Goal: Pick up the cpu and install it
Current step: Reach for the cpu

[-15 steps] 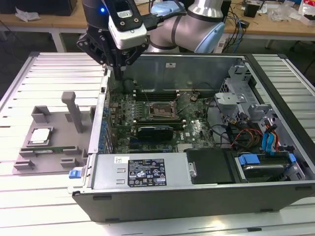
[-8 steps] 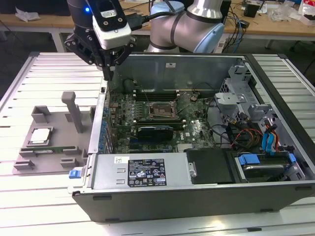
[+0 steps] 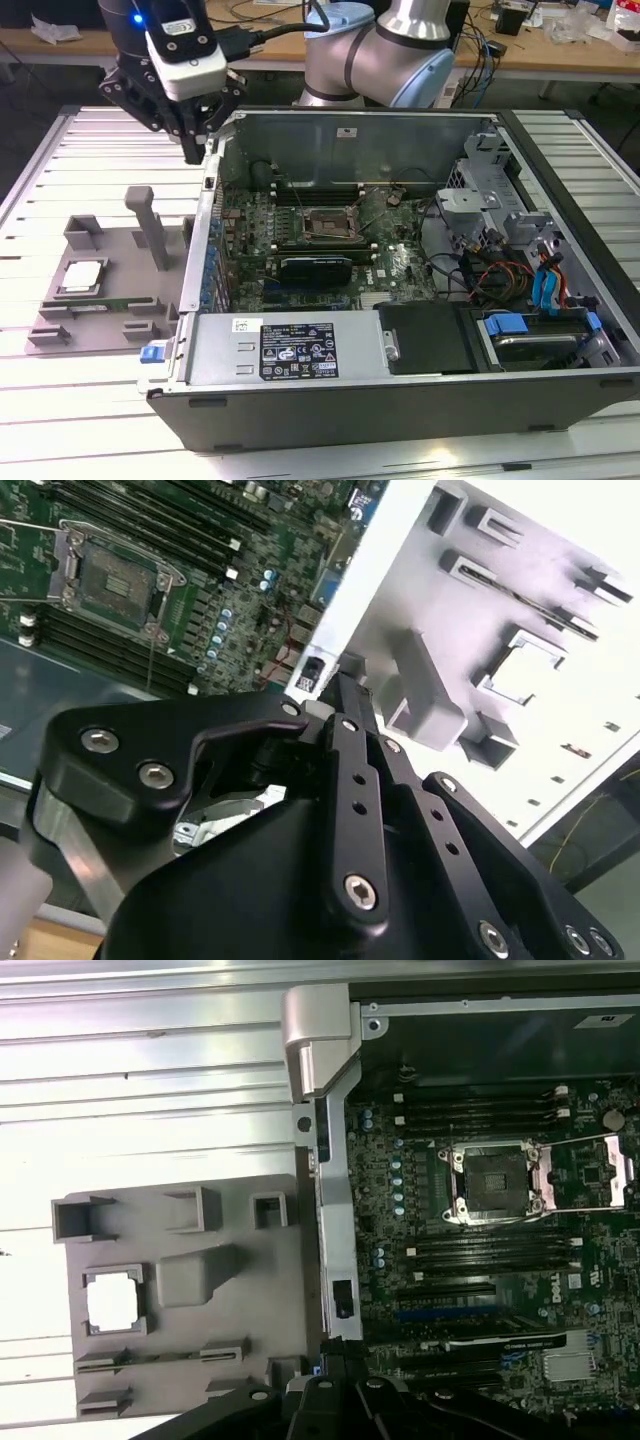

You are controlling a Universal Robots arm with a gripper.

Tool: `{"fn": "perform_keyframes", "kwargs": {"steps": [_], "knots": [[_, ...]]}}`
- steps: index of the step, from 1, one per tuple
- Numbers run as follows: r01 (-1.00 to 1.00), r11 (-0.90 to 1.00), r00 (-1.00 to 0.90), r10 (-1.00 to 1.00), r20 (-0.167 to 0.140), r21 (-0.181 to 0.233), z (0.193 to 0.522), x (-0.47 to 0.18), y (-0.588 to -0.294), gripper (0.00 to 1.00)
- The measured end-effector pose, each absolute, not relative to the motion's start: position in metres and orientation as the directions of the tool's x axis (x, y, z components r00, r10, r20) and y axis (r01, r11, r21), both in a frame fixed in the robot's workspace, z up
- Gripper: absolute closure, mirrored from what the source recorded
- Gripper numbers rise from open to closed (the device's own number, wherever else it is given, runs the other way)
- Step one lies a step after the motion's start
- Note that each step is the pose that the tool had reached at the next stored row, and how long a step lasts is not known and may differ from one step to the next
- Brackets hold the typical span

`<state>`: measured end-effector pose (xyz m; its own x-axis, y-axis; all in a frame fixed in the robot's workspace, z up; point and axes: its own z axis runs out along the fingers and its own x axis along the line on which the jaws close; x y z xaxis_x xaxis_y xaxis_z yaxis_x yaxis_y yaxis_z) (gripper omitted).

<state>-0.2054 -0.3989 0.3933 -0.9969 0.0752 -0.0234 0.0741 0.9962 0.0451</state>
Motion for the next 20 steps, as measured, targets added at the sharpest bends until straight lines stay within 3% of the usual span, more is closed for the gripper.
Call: {"fn": "perform_keyframes", "kwargs": {"steps": [20], "knots": [[0.074,0.996,-0.997,0.075,-0.023,0.045,0.393,-0.253,-0.399,0.89]]}}
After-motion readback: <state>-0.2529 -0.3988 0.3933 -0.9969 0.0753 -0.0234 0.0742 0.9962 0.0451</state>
